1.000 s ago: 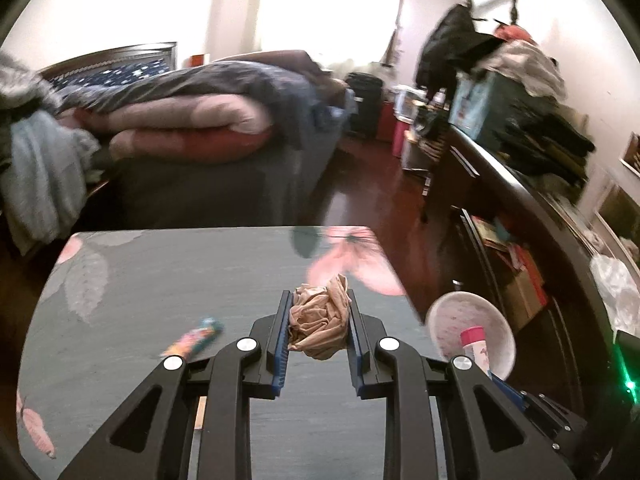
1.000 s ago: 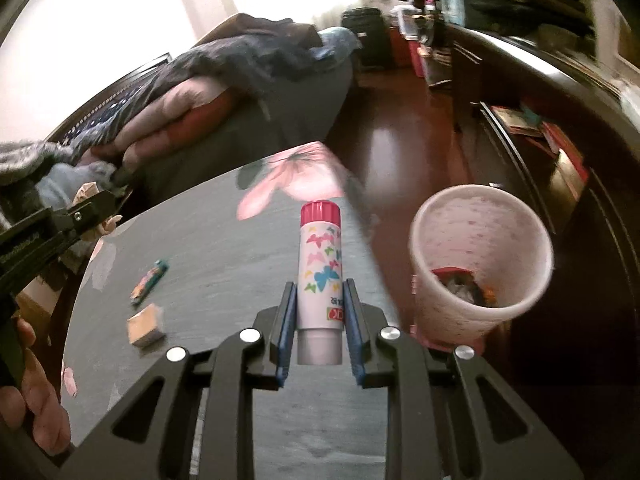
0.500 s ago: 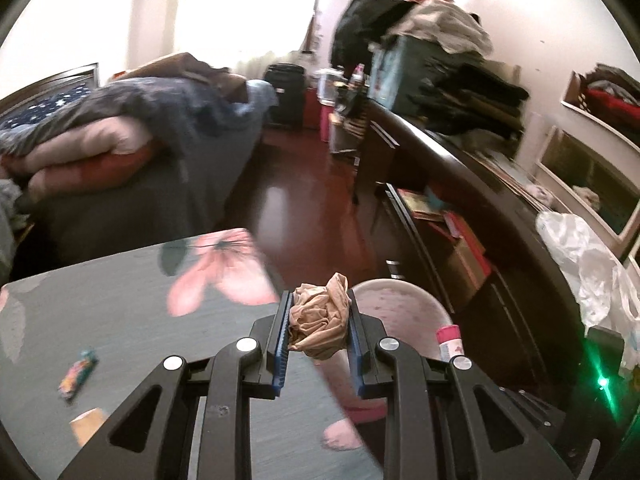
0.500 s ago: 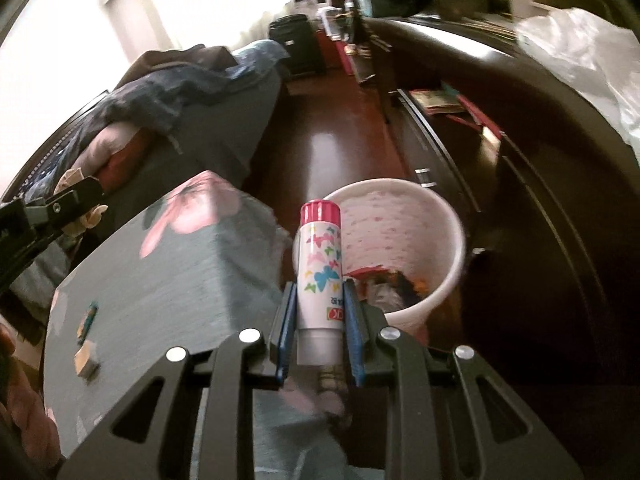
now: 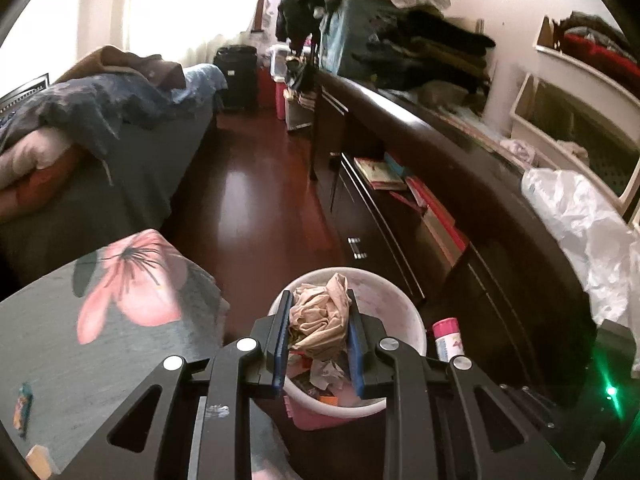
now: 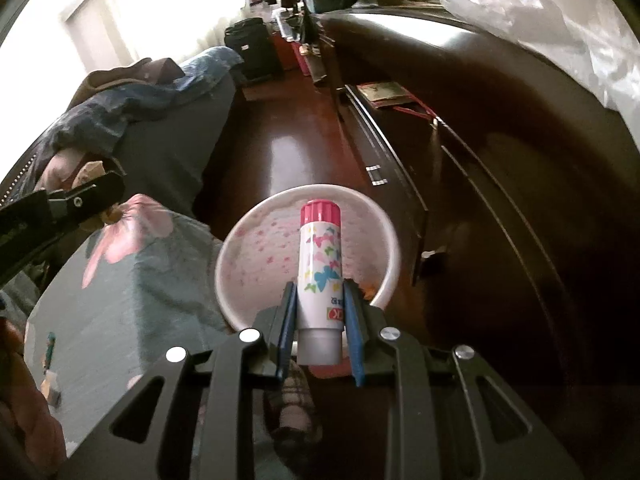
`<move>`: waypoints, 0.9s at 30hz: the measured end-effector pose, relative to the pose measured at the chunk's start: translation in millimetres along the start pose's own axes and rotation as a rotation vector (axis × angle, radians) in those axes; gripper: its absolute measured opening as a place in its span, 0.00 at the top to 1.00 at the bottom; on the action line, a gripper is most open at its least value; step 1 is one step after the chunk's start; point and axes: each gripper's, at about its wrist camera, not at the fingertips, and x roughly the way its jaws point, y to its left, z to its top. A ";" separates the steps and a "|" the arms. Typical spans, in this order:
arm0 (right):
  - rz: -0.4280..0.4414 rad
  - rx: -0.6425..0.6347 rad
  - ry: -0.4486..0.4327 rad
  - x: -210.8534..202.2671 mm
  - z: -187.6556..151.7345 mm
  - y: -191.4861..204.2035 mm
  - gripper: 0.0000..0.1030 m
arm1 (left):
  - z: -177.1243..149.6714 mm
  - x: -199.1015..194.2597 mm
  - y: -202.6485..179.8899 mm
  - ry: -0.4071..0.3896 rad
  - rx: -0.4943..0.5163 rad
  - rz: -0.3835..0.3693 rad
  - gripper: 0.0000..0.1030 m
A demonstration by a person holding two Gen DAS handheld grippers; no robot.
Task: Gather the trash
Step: 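Carry the cloth and glue stick over the wastebasket and open both tools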
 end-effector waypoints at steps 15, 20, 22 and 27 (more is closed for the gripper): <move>-0.024 -0.059 0.029 66.6 15.1 -0.7 0.77 | 15.3 56.8 -14.5 0.049 0.039 -0.030 0.59; -0.024 -0.074 0.021 88.0 18.0 1.7 0.69 | 20.2 56.6 -7.4 0.010 0.027 0.000 0.31; -0.023 -0.067 0.021 90.5 17.9 0.9 0.63 | 22.5 52.0 -2.9 -0.015 0.012 0.010 0.22; -0.024 -0.068 0.009 82.8 14.1 5.7 0.55 | 26.9 36.9 10.8 -0.054 -0.015 0.024 0.16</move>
